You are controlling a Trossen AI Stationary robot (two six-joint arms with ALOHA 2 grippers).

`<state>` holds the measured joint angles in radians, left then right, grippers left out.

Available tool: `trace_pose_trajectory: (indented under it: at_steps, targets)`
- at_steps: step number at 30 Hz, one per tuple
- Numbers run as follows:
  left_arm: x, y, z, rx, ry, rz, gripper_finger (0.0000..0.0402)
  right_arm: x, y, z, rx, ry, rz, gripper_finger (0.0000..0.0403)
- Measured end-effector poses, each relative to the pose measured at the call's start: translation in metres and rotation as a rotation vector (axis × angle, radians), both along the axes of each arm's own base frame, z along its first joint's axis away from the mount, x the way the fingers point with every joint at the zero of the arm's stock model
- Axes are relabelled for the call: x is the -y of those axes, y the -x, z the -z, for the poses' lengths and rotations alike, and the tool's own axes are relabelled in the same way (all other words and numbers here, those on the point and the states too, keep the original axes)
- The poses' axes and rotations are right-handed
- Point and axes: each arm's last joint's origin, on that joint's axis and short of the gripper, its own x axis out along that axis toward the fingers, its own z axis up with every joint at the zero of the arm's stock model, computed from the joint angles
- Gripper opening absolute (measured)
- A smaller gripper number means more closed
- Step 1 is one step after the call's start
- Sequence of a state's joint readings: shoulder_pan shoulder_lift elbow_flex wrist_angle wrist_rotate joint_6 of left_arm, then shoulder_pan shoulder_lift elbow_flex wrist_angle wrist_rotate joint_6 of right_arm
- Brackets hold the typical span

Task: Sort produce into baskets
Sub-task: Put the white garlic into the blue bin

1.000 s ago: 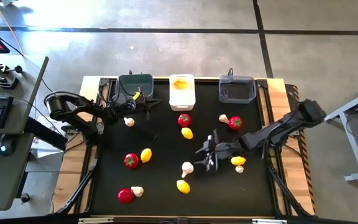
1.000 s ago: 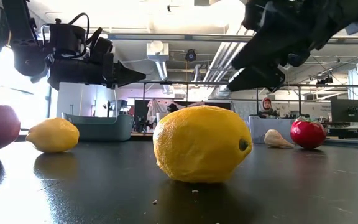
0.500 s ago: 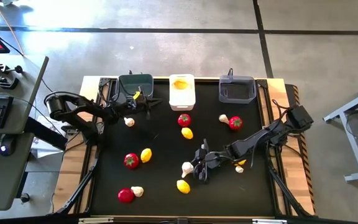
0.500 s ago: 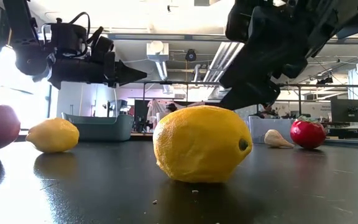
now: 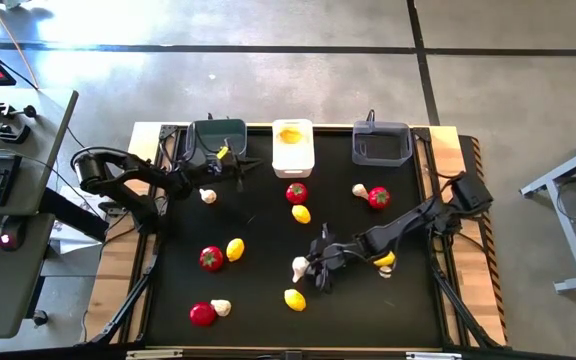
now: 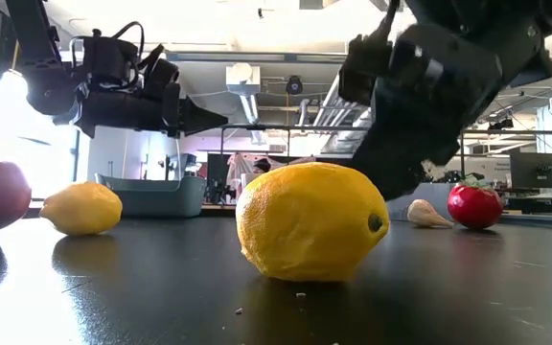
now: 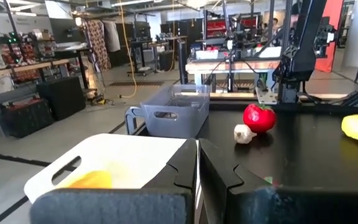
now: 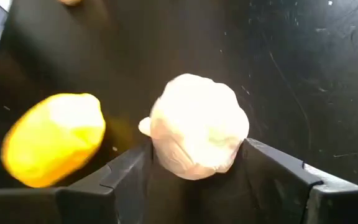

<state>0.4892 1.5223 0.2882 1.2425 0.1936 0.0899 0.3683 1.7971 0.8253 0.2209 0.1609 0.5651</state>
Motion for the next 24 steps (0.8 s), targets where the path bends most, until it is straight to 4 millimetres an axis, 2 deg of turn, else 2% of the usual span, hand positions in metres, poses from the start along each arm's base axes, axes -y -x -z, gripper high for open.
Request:
trace_pose_trajectory:
  at_steps: [5, 8, 11, 19, 24]
  targets:
    - [0.000, 0.000, 0.003, -0.029, 0.020, 0.000, 0.0003, 0.003, -0.004, 0.004, 0.016, 0.040, -0.042, 0.0235]
    - [0.000, 0.000, 0.005, -0.040, 0.033, 0.000, 0.0003, 0.009, -0.006, 0.003, 0.024, 0.075, -0.043, 0.0220]
    - [0.000, 0.000, 0.005, -0.046, 0.036, 0.000, 0.0003, 0.017, -0.008, 0.003, 0.032, 0.117, -0.058, 0.0189]
    - [0.000, 0.000, 0.008, -0.063, 0.066, 0.000, 0.0003, 0.041, -0.015, -0.004, 0.062, 0.169, -0.084, 0.0075]
    - [0.000, 0.000, 0.008, -0.061, 0.083, 0.005, 0.0003, 0.071, -0.019, -0.021, 0.116, 0.199, -0.030, 0.0060]
